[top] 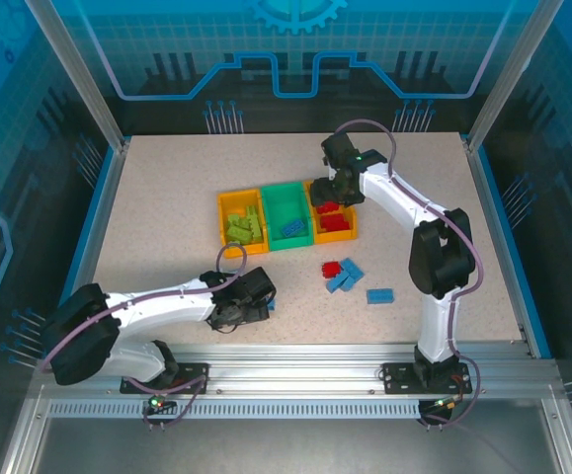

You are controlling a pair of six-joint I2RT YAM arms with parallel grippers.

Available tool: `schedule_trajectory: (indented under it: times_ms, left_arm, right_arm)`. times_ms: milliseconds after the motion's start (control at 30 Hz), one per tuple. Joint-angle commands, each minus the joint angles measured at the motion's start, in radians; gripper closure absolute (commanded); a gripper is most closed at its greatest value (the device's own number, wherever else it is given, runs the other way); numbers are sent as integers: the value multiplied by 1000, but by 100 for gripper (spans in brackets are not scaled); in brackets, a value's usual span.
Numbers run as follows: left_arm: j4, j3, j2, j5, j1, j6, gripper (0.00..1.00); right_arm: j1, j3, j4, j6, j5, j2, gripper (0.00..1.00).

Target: Sort the legos into containers by color

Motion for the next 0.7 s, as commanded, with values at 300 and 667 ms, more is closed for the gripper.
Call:
schedule_trajectory:
  times_ms: [300,667]
  left_arm:
    - [8,-23,-5,-17,-3,3,44]
    - [-147,121,-130,-59,-4,66,48]
  right_arm:
    - [-12,-30,-7,4,7,-119,20]
    - [-27,-210,28,-6,33,-230,19]
